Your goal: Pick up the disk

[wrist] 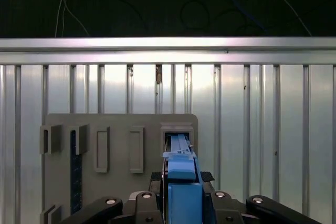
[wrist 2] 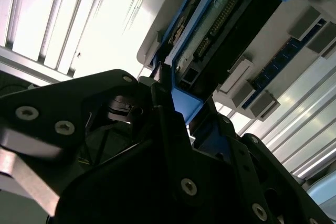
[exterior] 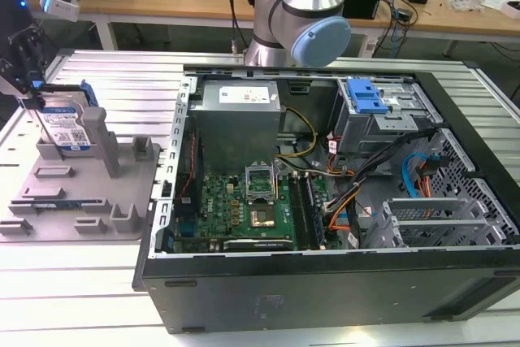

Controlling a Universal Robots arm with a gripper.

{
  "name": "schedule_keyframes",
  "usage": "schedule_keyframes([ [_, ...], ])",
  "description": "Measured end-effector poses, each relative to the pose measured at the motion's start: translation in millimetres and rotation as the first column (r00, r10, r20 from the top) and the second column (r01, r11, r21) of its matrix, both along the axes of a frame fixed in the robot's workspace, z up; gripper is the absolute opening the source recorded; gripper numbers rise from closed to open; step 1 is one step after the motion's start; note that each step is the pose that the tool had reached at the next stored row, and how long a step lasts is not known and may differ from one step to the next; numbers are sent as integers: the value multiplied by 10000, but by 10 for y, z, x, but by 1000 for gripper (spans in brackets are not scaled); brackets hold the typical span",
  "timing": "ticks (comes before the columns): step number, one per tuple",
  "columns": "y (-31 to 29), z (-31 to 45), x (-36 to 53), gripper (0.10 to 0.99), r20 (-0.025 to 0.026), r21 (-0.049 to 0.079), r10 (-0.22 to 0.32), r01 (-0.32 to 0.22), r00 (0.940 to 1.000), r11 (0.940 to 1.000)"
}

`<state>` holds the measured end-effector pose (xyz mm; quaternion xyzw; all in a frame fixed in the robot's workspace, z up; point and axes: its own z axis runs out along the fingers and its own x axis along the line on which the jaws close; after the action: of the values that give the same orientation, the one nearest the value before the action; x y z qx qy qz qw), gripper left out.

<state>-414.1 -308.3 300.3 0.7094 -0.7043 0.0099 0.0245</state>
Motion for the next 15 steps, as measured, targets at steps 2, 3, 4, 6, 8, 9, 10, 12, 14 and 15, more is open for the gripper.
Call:
schedule_keyframes([
  [2,0,0,0,369,0,0,0,0,10000,10000],
  [3,0,0,0,369,0,0,0,0,10000,10000],
  [4,0,0,0,369,0,0,0,0,10000,10000],
  [6,0,0,0,369,2,0,0,0,10000,10000],
  [8,0,0,0,369,6,1,-3,3,10000,10000],
  [9,0,1,0,369,6,1,-4,4,10000,10000],
  [10,0,2,0,369,5,1,-5,5,10000,10000],
  [12,0,8,-1,369,3,0,-5,5,10000,10000],
  [14,0,26,-1,369,7,1,-5,5,10000,10000],
  [15,0,37,-1,369,7,0,-5,5,10000,10000],
])
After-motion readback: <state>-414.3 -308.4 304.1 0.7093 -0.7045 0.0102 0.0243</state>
